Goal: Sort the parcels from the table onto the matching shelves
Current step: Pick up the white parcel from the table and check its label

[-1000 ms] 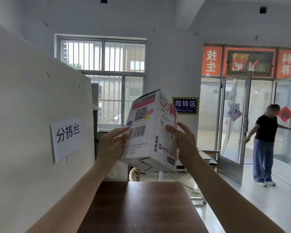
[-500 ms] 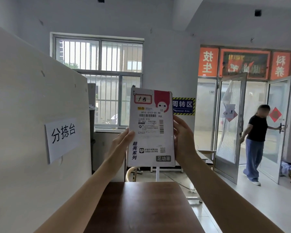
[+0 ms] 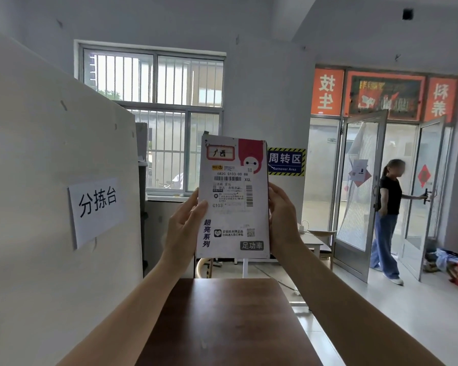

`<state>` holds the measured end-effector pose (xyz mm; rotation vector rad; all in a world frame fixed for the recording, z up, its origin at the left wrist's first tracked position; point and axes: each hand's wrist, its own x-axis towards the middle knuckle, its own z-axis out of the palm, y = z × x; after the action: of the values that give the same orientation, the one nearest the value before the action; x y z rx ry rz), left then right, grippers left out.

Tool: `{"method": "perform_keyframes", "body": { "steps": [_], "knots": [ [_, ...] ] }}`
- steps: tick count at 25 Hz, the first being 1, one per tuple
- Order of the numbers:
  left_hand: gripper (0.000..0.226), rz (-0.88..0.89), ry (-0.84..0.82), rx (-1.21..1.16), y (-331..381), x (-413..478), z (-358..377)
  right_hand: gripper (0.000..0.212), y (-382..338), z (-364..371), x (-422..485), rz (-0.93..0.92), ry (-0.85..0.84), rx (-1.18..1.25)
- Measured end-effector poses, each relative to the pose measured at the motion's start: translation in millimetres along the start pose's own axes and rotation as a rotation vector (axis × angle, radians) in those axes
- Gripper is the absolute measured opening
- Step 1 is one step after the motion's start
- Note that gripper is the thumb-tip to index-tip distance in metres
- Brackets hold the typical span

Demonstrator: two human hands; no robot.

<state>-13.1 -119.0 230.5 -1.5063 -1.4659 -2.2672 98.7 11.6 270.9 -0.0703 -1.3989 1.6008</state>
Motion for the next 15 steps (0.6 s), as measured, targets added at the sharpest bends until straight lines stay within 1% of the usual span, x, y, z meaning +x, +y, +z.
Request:
{"method": "perform_keyframes", "body": {
  "steps": [4, 7, 11, 13, 15],
  "knots": [
    [0.048, -0.006, 0.014, 0.016, 8.5, -1.7, -13.7, 0.026, 3.7, 15.7, 0.1, -0.013, -0.010, -0.005],
    [0.042, -0.010, 0.054, 0.048, 20.8, -7.3, -39.1, 0.026, 13.2, 43.2, -5.2, -0.006, -0.055, 0.032],
    [0.041, -0.033, 0.140, 0.176, 40.6, -17.8, -89.0, 0.029, 33.8, 91.9, -17.5, 0.022, -0.167, 0.110],
    [0.041, -0.037, 0.194, 0.242, 53.6, -27.9, -113.1, 0.025, 41.9, 117.8, -27.2, 0.036, -0.213, 0.174],
    [0.044, -0.040, 0.265, 0.305, 70.5, -41.7, -133.6, 0.023, 50.4, 145.0, -35.9, 0.067, -0.293, 0.237]
  ]
}}
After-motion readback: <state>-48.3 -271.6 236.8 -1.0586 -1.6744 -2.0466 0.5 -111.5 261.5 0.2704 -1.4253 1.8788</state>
